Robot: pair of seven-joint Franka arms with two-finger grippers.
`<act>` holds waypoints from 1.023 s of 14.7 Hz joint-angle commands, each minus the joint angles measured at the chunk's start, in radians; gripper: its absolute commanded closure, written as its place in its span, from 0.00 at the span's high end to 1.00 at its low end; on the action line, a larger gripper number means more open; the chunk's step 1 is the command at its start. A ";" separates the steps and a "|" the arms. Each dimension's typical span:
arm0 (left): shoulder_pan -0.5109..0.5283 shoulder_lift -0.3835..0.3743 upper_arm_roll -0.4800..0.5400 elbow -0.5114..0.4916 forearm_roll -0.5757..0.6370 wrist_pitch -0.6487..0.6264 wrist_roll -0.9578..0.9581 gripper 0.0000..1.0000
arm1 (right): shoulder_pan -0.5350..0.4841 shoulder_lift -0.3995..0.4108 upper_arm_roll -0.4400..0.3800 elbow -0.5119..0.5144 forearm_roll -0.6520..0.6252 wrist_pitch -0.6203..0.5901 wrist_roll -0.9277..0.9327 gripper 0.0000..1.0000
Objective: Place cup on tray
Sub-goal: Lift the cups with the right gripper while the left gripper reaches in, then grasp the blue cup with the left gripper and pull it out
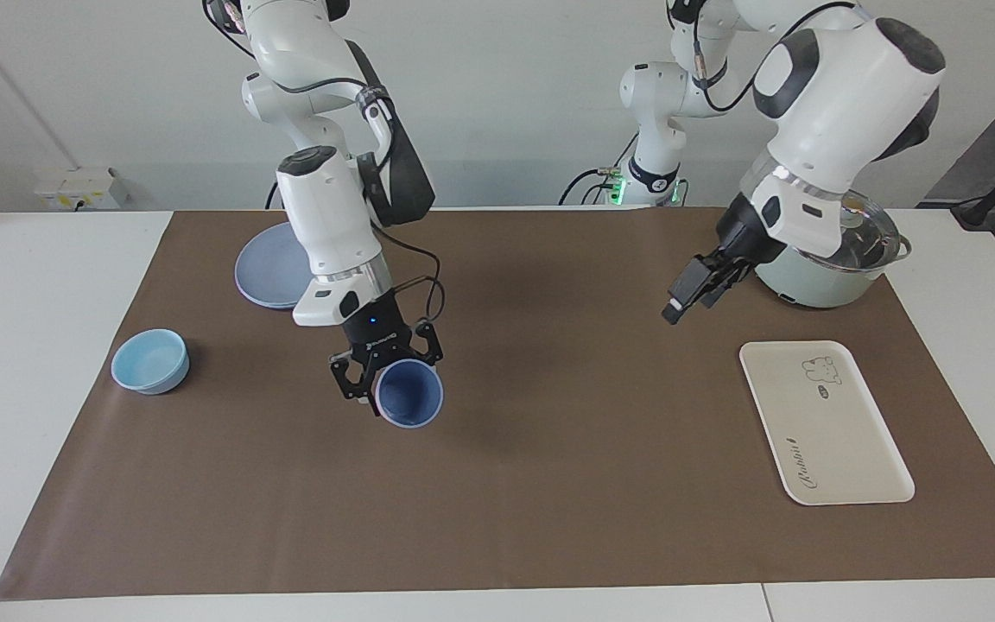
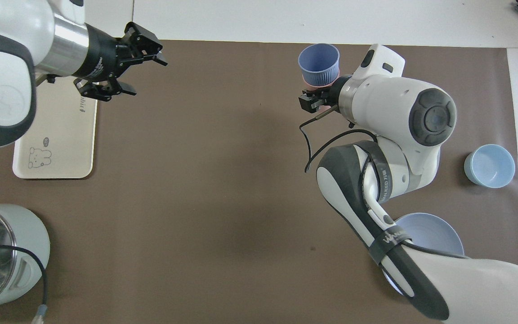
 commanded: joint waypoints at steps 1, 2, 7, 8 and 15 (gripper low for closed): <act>-0.094 0.076 0.013 0.061 -0.013 0.137 -0.153 0.82 | 0.045 -0.003 -0.002 -0.004 -0.165 -0.030 0.173 0.00; -0.102 0.079 0.013 0.060 -0.031 0.177 -0.172 0.81 | 0.062 -0.001 -0.002 -0.004 -0.214 -0.042 0.230 0.00; -0.194 0.143 0.014 0.038 -0.063 0.294 -0.174 0.79 | 0.102 -0.001 -0.002 -0.004 -0.288 -0.082 0.324 0.00; -0.203 0.160 0.014 0.037 -0.057 0.308 -0.174 0.78 | 0.105 -0.001 -0.002 -0.004 -0.288 -0.090 0.324 0.00; -0.266 0.177 0.011 -0.031 -0.057 0.402 -0.145 0.68 | 0.116 -0.003 -0.002 -0.002 -0.323 -0.111 0.333 0.00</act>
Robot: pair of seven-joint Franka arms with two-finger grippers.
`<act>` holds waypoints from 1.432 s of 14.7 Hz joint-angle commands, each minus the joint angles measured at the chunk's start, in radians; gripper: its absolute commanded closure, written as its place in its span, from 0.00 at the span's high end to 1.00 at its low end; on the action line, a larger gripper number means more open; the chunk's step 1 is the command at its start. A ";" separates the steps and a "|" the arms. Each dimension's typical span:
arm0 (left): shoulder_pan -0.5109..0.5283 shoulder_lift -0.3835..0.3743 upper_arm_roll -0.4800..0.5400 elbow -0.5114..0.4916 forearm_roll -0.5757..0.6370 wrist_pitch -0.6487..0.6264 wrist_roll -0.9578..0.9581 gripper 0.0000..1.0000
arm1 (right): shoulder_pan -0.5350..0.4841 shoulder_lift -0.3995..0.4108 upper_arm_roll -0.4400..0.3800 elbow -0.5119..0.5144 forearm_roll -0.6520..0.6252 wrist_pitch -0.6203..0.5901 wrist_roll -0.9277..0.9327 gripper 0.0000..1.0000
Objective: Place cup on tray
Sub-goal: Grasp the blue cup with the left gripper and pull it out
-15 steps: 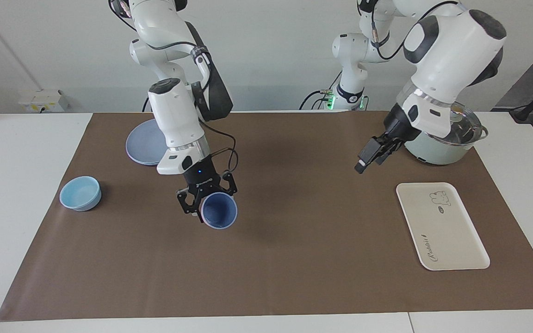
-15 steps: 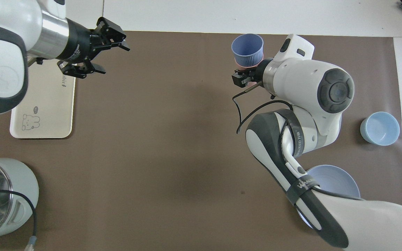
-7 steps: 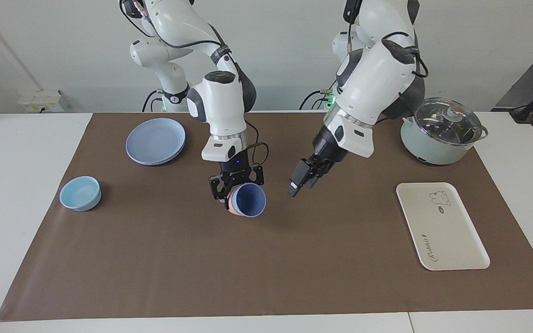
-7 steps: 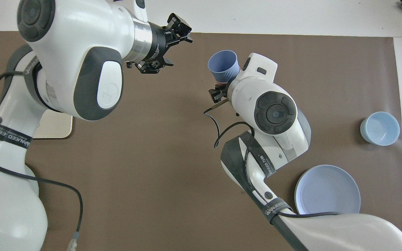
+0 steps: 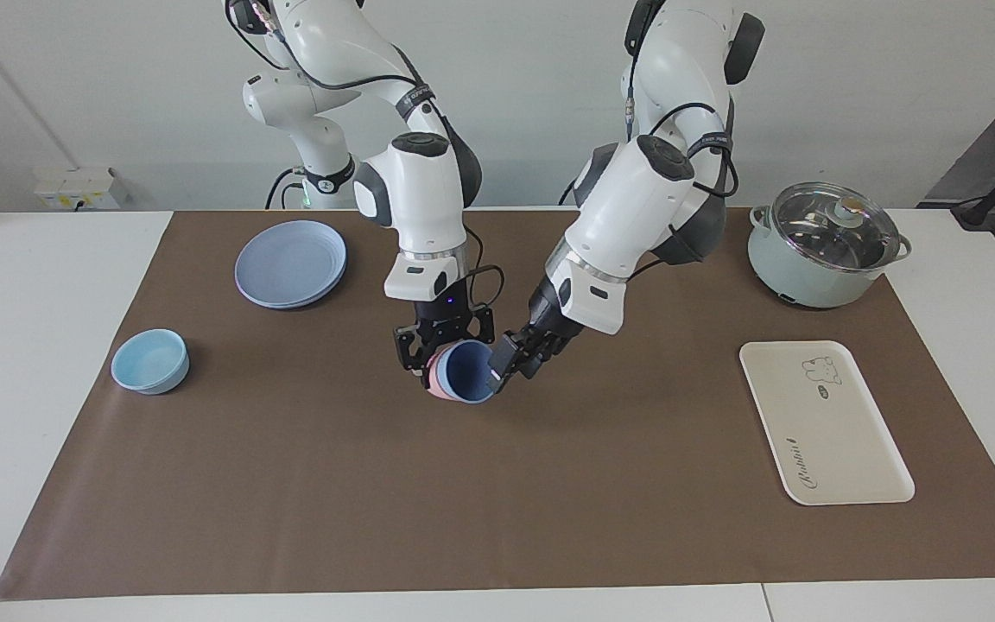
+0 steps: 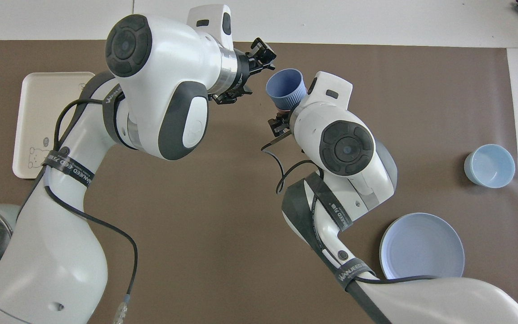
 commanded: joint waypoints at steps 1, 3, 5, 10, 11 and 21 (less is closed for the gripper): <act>-0.032 -0.007 0.012 -0.030 -0.010 0.016 0.036 0.65 | 0.005 -0.005 -0.002 0.000 -0.034 -0.015 0.036 0.00; -0.033 -0.006 0.006 -0.039 -0.011 0.010 0.053 0.50 | 0.003 -0.005 0.000 0.000 -0.034 -0.015 0.036 0.00; -0.030 -0.007 -0.002 -0.039 -0.017 -0.012 0.088 0.26 | 0.003 -0.005 0.000 0.002 -0.034 -0.013 0.036 0.00; -0.018 -0.007 -0.006 -0.027 -0.026 -0.065 0.117 0.00 | 0.002 -0.005 0.000 0.002 -0.035 -0.013 0.036 0.00; -0.016 -0.009 -0.006 -0.022 -0.025 -0.073 0.117 0.00 | 0.002 -0.005 0.000 0.002 -0.035 -0.013 0.036 0.00; 0.203 -0.130 0.029 0.082 0.123 -0.332 0.128 0.00 | -0.011 -0.004 0.001 0.002 -0.034 -0.002 0.036 0.00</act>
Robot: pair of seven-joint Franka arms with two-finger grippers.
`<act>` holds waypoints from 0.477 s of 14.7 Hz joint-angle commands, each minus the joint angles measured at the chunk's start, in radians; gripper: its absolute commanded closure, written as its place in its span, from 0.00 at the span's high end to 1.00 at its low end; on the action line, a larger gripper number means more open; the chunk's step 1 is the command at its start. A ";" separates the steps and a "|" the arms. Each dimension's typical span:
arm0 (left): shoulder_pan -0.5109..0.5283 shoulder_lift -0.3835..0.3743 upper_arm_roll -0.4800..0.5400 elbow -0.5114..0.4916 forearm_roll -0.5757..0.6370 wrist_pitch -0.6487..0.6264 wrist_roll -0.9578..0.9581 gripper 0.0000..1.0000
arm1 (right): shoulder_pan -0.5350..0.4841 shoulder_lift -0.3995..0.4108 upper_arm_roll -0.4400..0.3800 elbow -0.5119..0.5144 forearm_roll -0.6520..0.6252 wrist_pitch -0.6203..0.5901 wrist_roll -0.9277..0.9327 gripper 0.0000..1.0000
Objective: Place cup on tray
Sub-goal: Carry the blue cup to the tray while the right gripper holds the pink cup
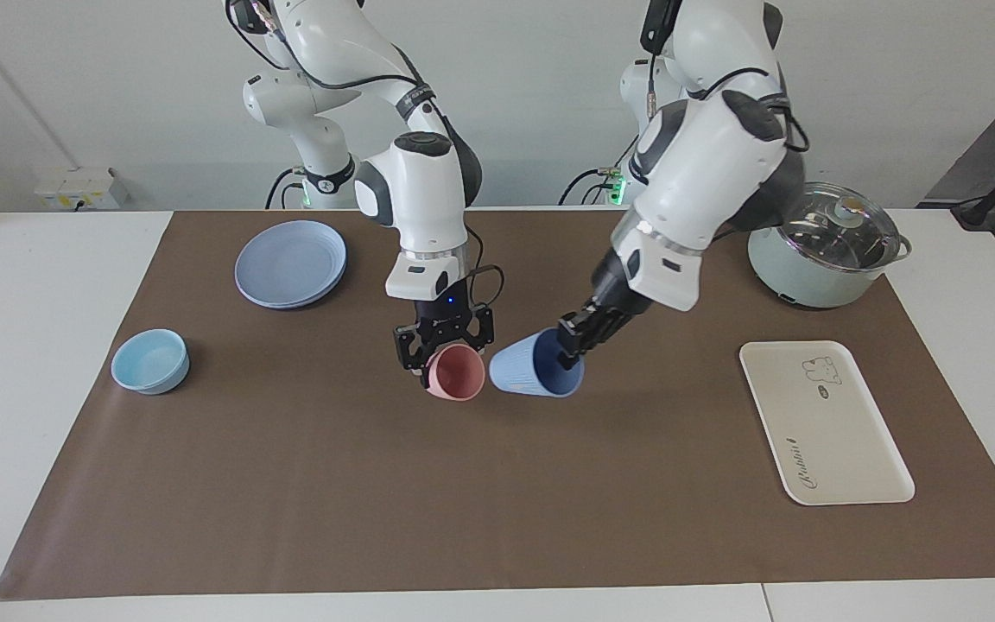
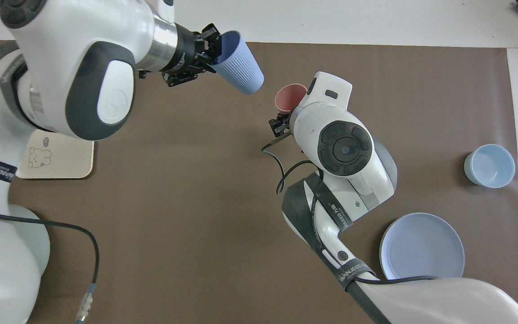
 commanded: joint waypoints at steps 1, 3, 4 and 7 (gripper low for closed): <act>0.096 -0.059 0.005 -0.015 0.113 -0.051 0.051 0.00 | -0.019 0.000 0.006 0.005 -0.020 0.009 0.030 0.00; 0.197 -0.070 0.000 -0.021 0.144 -0.050 0.154 0.00 | -0.043 0.004 0.004 0.037 -0.015 0.022 0.019 0.00; 0.245 -0.082 -0.002 -0.046 0.159 -0.038 0.245 0.00 | -0.071 0.012 0.006 0.043 -0.012 0.044 0.015 0.00; 0.404 -0.137 -0.002 -0.177 0.157 0.026 0.546 0.00 | -0.146 0.015 0.012 0.040 0.054 0.092 -0.072 0.00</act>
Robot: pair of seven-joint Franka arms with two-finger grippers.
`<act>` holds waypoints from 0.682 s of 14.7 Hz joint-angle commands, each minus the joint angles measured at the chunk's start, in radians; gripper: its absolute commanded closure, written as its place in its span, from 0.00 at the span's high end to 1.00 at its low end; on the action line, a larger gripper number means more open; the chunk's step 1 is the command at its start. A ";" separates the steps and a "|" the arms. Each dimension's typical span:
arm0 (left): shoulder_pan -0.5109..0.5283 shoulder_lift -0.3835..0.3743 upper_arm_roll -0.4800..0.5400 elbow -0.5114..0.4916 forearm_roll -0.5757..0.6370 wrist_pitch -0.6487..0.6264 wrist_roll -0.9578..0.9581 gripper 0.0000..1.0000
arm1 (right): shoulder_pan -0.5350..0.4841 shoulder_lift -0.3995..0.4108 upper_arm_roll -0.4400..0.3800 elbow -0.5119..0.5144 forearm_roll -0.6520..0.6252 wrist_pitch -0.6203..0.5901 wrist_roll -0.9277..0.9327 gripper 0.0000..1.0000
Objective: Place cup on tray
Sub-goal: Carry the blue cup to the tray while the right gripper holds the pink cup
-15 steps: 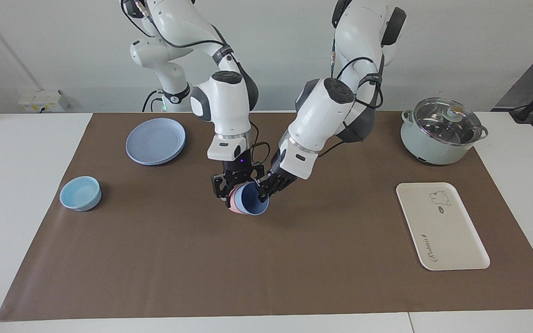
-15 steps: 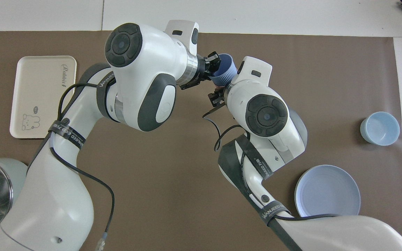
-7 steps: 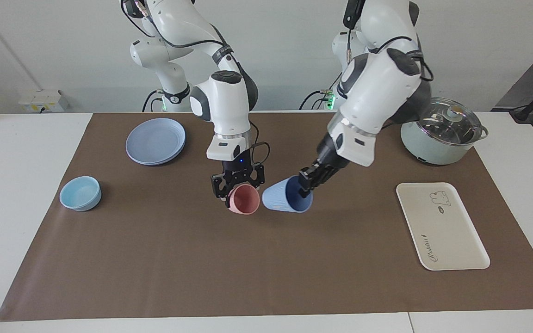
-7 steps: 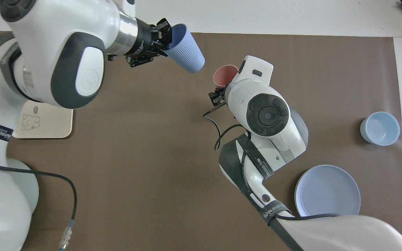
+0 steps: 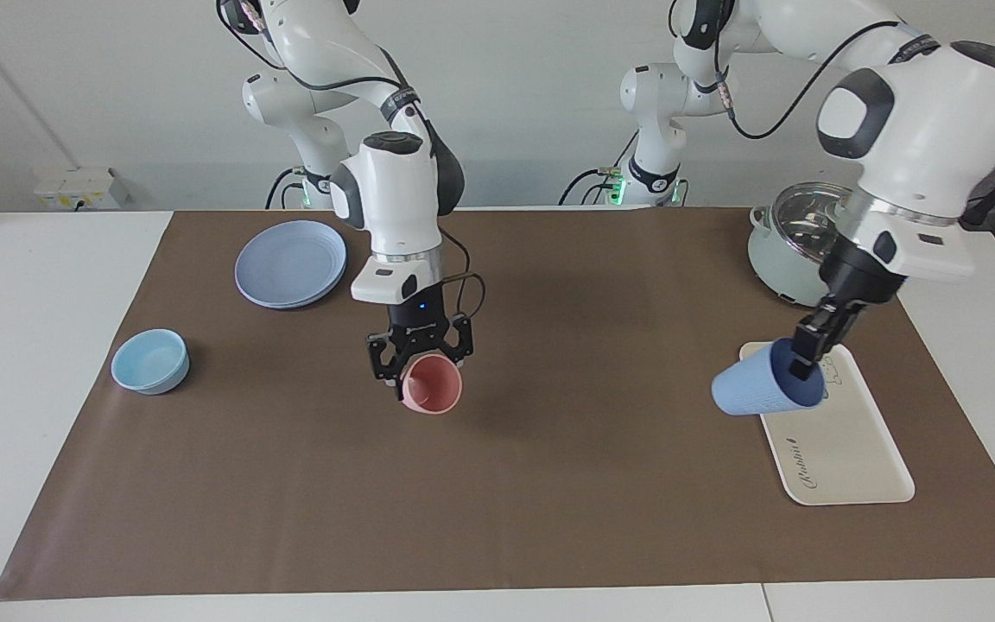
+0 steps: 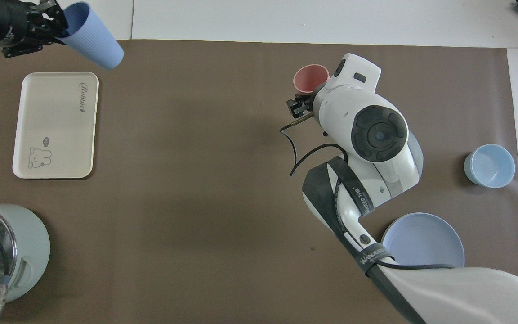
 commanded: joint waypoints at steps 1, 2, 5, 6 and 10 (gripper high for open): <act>0.128 -0.098 -0.014 -0.196 0.012 0.102 0.226 0.00 | -0.076 0.015 0.014 0.015 0.122 0.061 -0.119 0.00; 0.168 -0.131 -0.014 -0.279 0.012 0.160 0.294 0.00 | -0.092 0.016 0.014 0.012 0.230 0.096 -0.213 0.00; 0.286 -0.210 -0.014 -0.531 0.009 0.364 0.530 0.00 | -0.156 0.021 0.014 0.012 0.600 0.106 -0.571 0.00; 0.312 -0.221 -0.014 -0.603 0.009 0.439 0.572 0.00 | -0.181 0.019 0.012 0.009 0.729 0.102 -0.708 0.00; 0.328 -0.218 -0.014 -0.751 0.004 0.625 0.601 0.00 | -0.305 0.016 0.012 -0.013 1.152 0.014 -1.150 0.00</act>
